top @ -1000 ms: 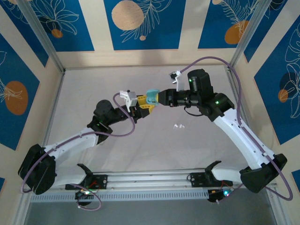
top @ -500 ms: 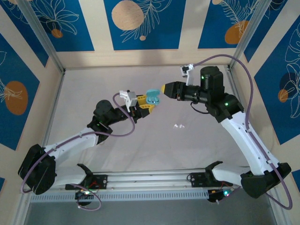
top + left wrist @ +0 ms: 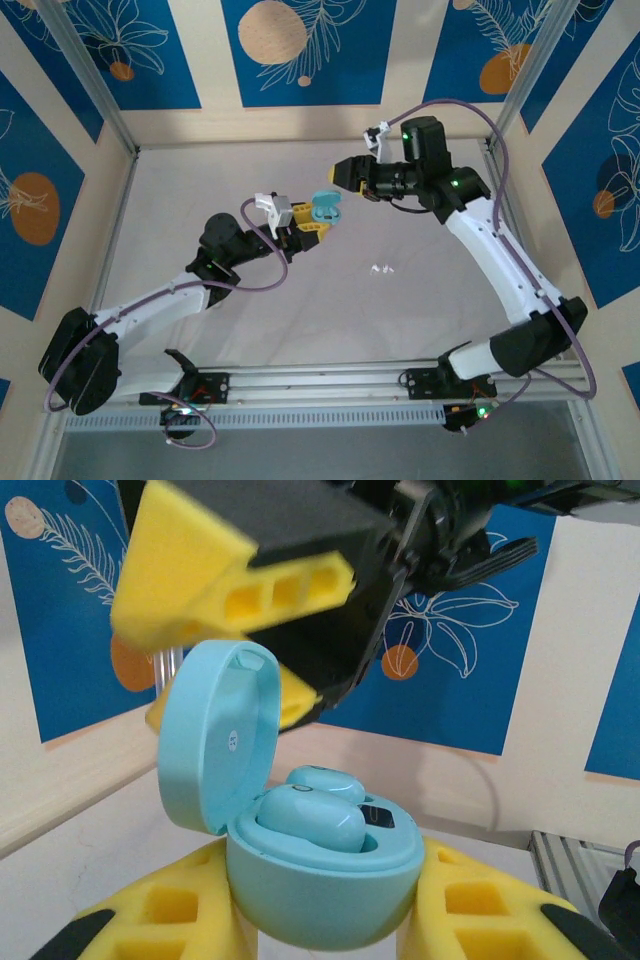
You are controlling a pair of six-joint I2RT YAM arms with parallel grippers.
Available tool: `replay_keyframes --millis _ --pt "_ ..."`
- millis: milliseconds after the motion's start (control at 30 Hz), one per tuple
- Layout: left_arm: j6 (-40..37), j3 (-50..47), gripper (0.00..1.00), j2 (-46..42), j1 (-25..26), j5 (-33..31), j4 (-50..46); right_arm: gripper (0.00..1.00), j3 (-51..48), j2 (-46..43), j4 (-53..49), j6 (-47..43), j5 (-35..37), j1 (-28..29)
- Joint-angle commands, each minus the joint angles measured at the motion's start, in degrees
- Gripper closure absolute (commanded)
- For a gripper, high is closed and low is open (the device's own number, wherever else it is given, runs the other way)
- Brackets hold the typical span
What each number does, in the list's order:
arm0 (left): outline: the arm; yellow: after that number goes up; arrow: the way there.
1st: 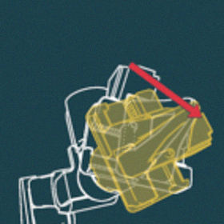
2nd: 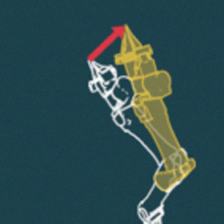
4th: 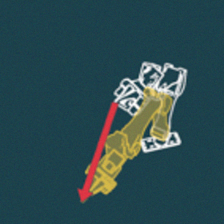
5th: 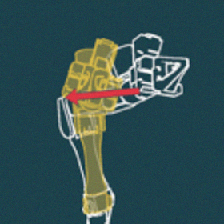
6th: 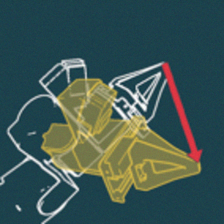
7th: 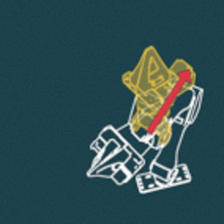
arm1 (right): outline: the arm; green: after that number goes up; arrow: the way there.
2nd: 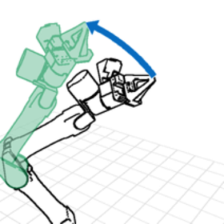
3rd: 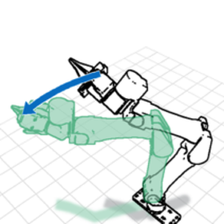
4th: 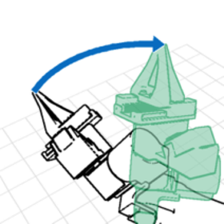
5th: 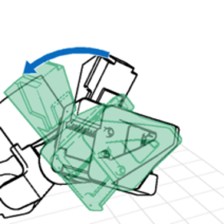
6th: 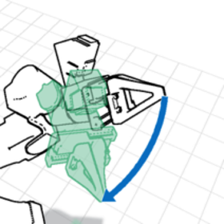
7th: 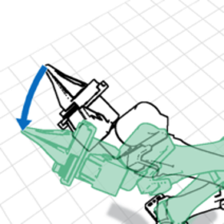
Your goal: Insert wireless bluetooth earbuds into charging case
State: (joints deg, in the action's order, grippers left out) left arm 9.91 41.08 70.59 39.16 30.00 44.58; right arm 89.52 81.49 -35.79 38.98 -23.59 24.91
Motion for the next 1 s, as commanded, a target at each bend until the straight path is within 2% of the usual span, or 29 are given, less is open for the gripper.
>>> replay_keyframes --millis 0,133,367,733,967 --pt "-1.33 2.14 0.7 -0.54 0.71 1.37 2.26 0.48 2.15 -0.58 -4.04 -2.0 -4.23 0.33" --pt "-1.38 2.07 0.7 -0.35 0.69 0.76 2.61 0.48 0.36 -2.73 -4.38 -3.2 -4.85 0.25" --pt "-1.4 2.16 0.7 -0.33 0.72 0.16 2.92 0.48 -5.34 -6.7 -1.72 -1.98 -10.3 -0.42" --pt "-0.77 2.3 0.7 -0.47 0.66 0.34 3.87 0.46 -9.08 -5.57 0.9 1.38 -16.22 -1.22" --pt "0.0 2.16 0.7 -0.07 0.79 -0.06 5.97 0.44 -13.37 -4.52 8.49 7.22 -25.92 -3.07"
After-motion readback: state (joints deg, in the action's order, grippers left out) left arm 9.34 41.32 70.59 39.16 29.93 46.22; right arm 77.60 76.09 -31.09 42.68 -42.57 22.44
